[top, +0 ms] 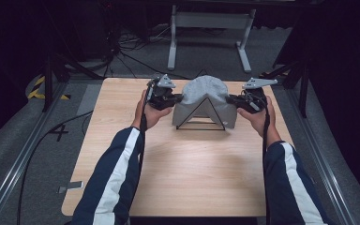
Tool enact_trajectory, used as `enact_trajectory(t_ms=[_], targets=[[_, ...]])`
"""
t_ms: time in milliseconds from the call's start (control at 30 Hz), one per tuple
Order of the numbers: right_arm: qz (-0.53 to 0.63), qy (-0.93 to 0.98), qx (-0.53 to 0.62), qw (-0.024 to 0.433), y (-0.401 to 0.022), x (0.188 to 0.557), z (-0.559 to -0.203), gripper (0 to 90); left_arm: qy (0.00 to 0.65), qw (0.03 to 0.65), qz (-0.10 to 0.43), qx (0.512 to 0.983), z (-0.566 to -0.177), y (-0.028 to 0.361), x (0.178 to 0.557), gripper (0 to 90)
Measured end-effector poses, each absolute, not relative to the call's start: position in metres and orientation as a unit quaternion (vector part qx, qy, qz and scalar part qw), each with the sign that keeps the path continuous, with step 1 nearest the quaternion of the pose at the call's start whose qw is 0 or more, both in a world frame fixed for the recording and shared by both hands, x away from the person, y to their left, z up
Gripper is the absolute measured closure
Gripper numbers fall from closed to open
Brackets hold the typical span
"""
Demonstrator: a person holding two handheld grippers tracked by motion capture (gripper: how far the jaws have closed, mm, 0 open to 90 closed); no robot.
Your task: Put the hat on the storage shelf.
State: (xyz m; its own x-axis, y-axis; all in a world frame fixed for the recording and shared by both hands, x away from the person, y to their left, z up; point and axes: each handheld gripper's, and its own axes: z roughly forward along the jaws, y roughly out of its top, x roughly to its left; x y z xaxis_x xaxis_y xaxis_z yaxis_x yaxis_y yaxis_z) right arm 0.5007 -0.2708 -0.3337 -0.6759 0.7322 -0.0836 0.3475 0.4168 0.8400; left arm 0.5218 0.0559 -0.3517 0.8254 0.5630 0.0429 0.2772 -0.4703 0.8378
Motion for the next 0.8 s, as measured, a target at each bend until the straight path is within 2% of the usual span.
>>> enact_trajectory(t_ms=[133,433,667,800], targets=[[0.411,0.818,0.340,0.217,-0.267,0.501,-0.354,85.6,0.249,0.419,0.178,0.855,-0.364,0.051,0.520,87.2],[0.393,0.824,0.350,0.208,-0.263,0.505,-0.373,85.5,0.246,0.391,0.179,0.869,-0.383,0.047,0.521,87.1],[0.385,0.825,0.358,0.205,-0.262,0.506,-0.383,85.2,0.258,0.391,0.173,0.867,-0.394,0.048,0.521,86.9],[0.385,0.822,0.356,0.221,-0.263,0.504,-0.378,81.8,0.253,0.401,0.188,0.860,-0.386,0.056,0.514,85.6]])
